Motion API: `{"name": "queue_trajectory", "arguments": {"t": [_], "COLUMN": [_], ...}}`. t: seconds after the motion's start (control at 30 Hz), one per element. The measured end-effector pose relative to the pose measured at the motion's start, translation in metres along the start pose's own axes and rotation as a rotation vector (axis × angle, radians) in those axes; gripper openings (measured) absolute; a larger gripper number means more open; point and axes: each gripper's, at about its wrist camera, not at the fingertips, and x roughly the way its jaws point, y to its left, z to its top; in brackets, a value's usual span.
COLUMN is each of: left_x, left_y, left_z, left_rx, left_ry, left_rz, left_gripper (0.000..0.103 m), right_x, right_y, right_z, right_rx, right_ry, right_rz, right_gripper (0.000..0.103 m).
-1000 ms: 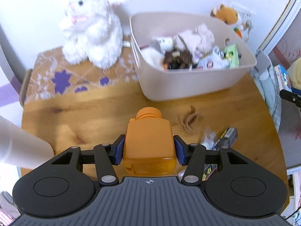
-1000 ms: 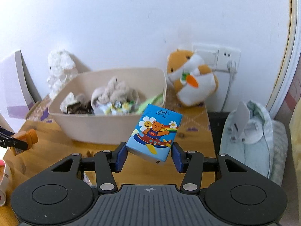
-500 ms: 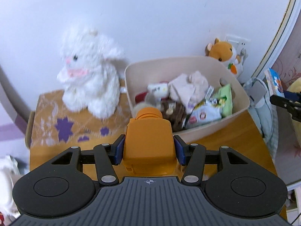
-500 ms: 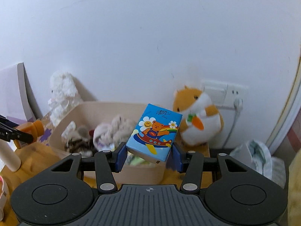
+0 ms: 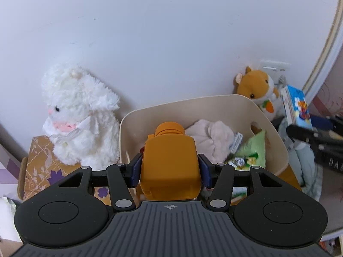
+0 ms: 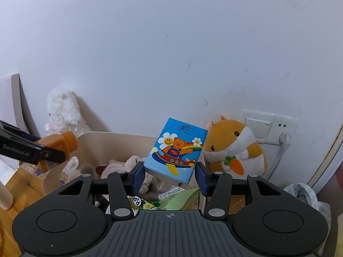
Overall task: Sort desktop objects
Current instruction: 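Carry the orange bottle and cartoon tissue pack into the basket and release, then grasp the dark boxed package with the left tool while the right tool grasps the beige claw clip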
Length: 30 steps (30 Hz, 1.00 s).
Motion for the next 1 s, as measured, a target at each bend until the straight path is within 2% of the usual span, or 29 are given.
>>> {"name": "queue_trajectory", "arguments": {"t": [0.27, 0.43, 0.5, 0.53, 0.67, 0.77, 0.87, 0.93, 1.0], "left_x": [0.045, 0.063, 0.066, 0.066, 0.06, 0.052, 0.043, 0.034, 0.023], "left_y": [-0.007, -0.011, -0.011, -0.011, -0.01, -0.01, -0.011, -0.012, -0.011], "left_z": [0.008, 0.003, 0.0, -0.001, 0.0, 0.0, 0.001, -0.002, -0.006], "left_rx": [-0.044, -0.029, -0.032, -0.031, -0.026, -0.025, -0.02, -0.003, 0.006], "left_ry": [0.071, 0.123, 0.134, 0.132, 0.114, 0.093, 0.079, 0.059, 0.039], "left_rz": [0.036, 0.036, 0.034, 0.031, -0.009, -0.001, -0.006, 0.005, 0.018], "left_gripper": [0.054, 0.054, 0.054, 0.054, 0.068, 0.074, 0.074, 0.074, 0.076], "right_x": [0.04, 0.057, 0.06, 0.061, 0.06, 0.053, 0.04, 0.029, 0.016], "right_y": [0.005, 0.01, 0.012, 0.012, 0.013, 0.014, 0.015, 0.017, 0.019], "right_z": [-0.004, -0.012, -0.015, -0.016, -0.019, -0.02, -0.02, -0.023, -0.027], "right_rx": [-0.03, -0.065, -0.084, -0.091, -0.098, -0.104, -0.11, -0.119, -0.127], "right_ry": [0.074, 0.127, 0.137, 0.137, 0.143, 0.13, 0.103, 0.08, 0.061], "right_rz": [-0.005, -0.009, -0.015, -0.019, -0.019, -0.027, -0.025, -0.023, -0.015], "right_gripper": [0.048, 0.048, 0.057, 0.057, 0.064, 0.077, 0.083, 0.091, 0.093]}}
